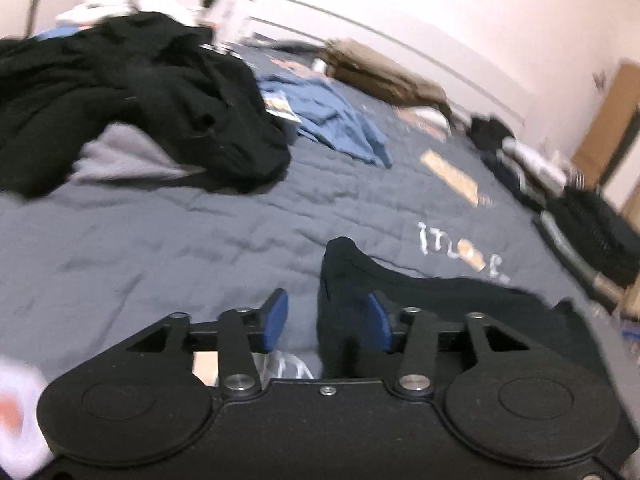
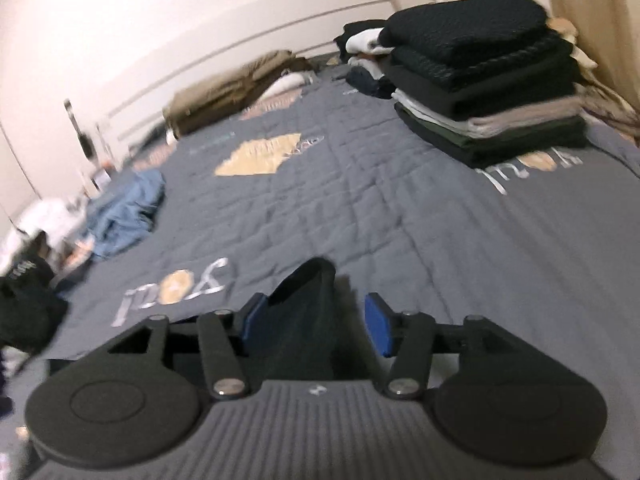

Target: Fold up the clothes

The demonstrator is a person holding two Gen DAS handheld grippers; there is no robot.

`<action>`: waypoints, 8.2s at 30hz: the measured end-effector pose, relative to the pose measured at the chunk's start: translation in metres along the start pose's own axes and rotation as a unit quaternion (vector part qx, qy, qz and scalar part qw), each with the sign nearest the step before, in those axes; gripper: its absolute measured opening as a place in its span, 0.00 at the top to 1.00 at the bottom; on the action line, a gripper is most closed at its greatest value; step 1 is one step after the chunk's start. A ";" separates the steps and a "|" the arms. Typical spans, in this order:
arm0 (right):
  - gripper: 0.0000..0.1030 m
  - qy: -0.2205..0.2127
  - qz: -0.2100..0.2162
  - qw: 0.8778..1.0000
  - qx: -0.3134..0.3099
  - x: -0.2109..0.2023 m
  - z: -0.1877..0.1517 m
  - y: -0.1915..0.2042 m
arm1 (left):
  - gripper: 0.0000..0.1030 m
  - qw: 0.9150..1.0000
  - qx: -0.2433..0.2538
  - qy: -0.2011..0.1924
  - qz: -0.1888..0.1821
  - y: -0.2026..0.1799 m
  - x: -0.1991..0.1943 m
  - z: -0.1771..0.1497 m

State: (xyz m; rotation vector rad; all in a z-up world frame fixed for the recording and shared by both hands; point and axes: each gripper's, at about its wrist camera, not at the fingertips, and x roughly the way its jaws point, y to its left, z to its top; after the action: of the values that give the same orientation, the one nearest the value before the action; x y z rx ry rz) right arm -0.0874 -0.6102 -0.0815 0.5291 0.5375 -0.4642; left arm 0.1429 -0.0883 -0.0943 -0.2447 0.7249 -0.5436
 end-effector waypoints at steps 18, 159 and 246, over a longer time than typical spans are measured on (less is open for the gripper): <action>0.41 0.161 0.233 0.953 0.109 -0.081 -0.193 0.108 | 0.48 0.999 -0.040 0.015 -0.023 -0.014 -0.130 -0.117; 0.52 -0.028 0.024 0.921 0.387 -0.065 -0.199 -0.017 | 0.56 0.957 -0.281 -0.004 -0.072 0.001 -0.042 -0.141; 0.49 0.004 0.048 0.999 0.011 -0.158 -0.212 0.102 | 0.46 0.973 -0.232 0.004 0.002 0.067 -0.161 -0.133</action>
State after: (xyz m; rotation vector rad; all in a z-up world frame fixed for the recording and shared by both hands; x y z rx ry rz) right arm -0.2284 -0.3657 -0.1097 0.5745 0.5130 -0.3775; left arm -0.0218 0.0525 -0.1271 -0.6760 0.8545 -0.3637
